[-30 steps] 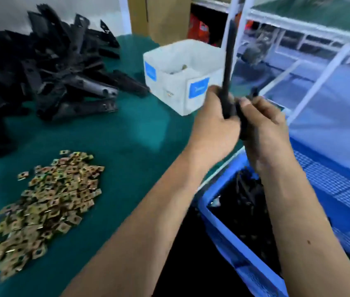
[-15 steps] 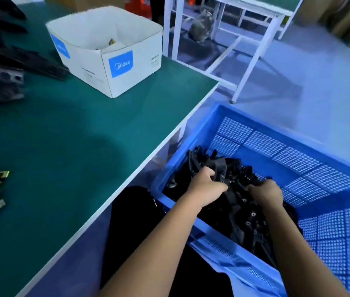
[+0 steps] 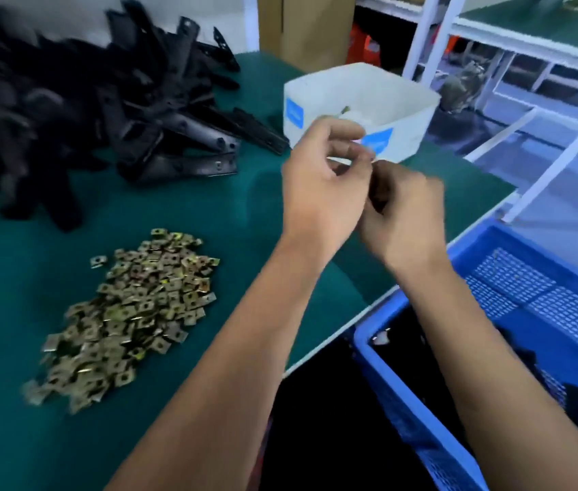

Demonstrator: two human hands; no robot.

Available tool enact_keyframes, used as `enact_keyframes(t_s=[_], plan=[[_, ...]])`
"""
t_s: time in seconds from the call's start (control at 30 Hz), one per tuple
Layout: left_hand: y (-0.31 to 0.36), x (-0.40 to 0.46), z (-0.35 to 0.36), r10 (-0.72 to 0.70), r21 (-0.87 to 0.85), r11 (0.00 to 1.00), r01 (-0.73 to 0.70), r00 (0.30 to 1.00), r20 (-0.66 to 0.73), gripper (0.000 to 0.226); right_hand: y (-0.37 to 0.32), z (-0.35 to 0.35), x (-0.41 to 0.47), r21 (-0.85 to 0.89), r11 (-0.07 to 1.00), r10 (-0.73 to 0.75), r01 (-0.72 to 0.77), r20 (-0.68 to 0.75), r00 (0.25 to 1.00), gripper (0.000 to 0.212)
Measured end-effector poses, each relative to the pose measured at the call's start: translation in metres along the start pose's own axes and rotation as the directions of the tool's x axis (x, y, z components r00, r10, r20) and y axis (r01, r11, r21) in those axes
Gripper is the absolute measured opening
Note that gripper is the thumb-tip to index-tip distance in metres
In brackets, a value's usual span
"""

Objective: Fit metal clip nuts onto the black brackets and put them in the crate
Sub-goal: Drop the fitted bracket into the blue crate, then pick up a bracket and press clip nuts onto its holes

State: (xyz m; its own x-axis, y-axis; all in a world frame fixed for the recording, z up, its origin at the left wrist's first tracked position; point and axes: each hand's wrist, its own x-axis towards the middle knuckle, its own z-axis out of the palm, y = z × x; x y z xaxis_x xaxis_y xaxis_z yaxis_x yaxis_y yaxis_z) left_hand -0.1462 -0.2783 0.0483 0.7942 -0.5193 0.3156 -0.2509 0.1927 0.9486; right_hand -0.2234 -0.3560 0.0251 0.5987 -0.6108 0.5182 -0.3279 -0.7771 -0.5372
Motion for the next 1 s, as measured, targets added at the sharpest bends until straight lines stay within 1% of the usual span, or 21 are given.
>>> enact_keyframes(t_s=[0.03, 0.1, 0.17, 0.2, 0.27, 0.33, 0.4, 0.43, 0.5, 0.53, 0.6, 0.67, 0.73, 0.8, 0.87, 0.9, 0.97, 1.0], plan=[[-0.002, 0.003, -0.031, 0.015, 0.042, 0.999, -0.012, 0.996, -0.091, 0.024, -0.027, 0.018, 0.005, 0.040, 0.999, -0.038, 0.033, 0.114, 0.993, 0.011], [-0.010, 0.006, -0.094, 0.041, 0.123, 0.992, -0.008, 0.962, -0.269, 0.017, -0.076, 0.057, 0.013, 0.066, 0.992, -0.119, 0.104, 0.306, 0.944, 0.011], [-0.018, 0.002, -0.153, 0.062, 0.193, 0.981, 0.020, 0.911, -0.408, 0.014, -0.120, 0.093, 0.016, 0.072, 0.976, -0.216, 0.204, 0.395, 0.893, 0.012], [-0.023, -0.002, -0.183, 0.073, 0.238, 0.970, 0.045, 0.882, -0.465, 0.014, -0.141, 0.111, 0.015, 0.115, 0.962, -0.272, 0.247, 0.409, 0.871, 0.012], [-0.031, -0.012, -0.237, 0.072, 0.318, 0.940, 0.126, 0.835, -0.545, 0.012, -0.178, 0.145, 0.011, 0.236, 0.934, -0.349, 0.267, 0.449, 0.823, 0.005], [-0.041, -0.024, -0.280, 0.060, 0.353, 0.915, 0.194, 0.801, -0.596, 0.012, -0.206, 0.177, 0.009, 0.245, 0.932, -0.358, 0.266, 0.517, 0.778, 0.033], [-0.049, -0.033, -0.309, 0.075, 0.381, 0.893, 0.239, 0.756, -0.650, 0.014, -0.229, 0.207, 0.008, 0.185, 0.949, -0.314, 0.254, 0.594, 0.741, 0.052], [-0.052, -0.035, -0.318, 0.067, 0.363, 0.894, 0.262, 0.723, -0.687, 0.014, -0.239, 0.219, 0.007, 0.165, 0.960, -0.280, 0.228, 0.632, 0.723, 0.058], [-0.055, -0.033, -0.328, -0.002, 0.241, 0.929, 0.280, 0.657, -0.754, 0.011, -0.250, 0.239, 0.008, 0.147, 0.975, -0.221, 0.164, 0.667, 0.712, 0.068], [-0.056, -0.030, -0.331, -0.027, 0.194, 0.942, 0.274, 0.640, -0.768, 0.009, -0.253, 0.246, 0.009, 0.134, 0.979, -0.204, 0.154, 0.658, 0.725, 0.069], [-0.057, -0.026, -0.332, -0.051, 0.159, 0.949, 0.272, 0.631, -0.775, 0.006, -0.255, 0.256, 0.012, 0.126, 0.978, -0.210, 0.168, 0.620, 0.756, 0.063], [-0.056, -0.024, -0.331, -0.077, 0.116, 0.958, 0.261, 0.626, -0.776, 0.008, -0.253, 0.259, 0.015, 0.180, 0.972, -0.229, 0.150, 0.589, 0.775, 0.047], [-0.056, -0.023, -0.330, -0.109, 0.065, 0.966, 0.250, 0.622, -0.775, 0.007, -0.248, 0.257, 0.017, 0.310, 0.950, -0.210, 0.044, 0.528, 0.822, 0.022], [-0.057, -0.021, -0.330, -0.162, -0.024, 0.974, 0.224, 0.624, -0.765, 0.005, -0.242, 0.249, 0.015, 0.451, 0.893, -0.200, -0.019, 0.434, 0.878, 0.006], [-0.055, -0.018, -0.329, -0.263, -0.187, 0.965, 0.187, 0.640, -0.722, 0.007, -0.239, 0.239, 0.012, 0.550, 0.835, -0.210, -0.008, 0.333, 0.919, 0.009], [-0.053, -0.017, -0.328, -0.323, -0.284, 0.944, 0.170, 0.660, -0.679, 0.009, -0.237, 0.235, 0.011, 0.604, 0.797, -0.192, -0.029, 0.298, 0.935, 0.012], [-0.048, -0.016, -0.326, -0.409, -0.435, 0.886, 0.162, 0.715, -0.567, 0.021, -0.236, 0.224, 0.011, 0.736, 0.668, -0.119, -0.107, 0.248, 0.961, 0.013], [-0.046, -0.016, -0.324, -0.423, -0.469, 0.867, 0.170, 0.748, -0.511, 0.027, -0.235, 0.218, 0.012, 0.790, 0.601, -0.092, -0.121, 0.218, 0.972, 0.013]])
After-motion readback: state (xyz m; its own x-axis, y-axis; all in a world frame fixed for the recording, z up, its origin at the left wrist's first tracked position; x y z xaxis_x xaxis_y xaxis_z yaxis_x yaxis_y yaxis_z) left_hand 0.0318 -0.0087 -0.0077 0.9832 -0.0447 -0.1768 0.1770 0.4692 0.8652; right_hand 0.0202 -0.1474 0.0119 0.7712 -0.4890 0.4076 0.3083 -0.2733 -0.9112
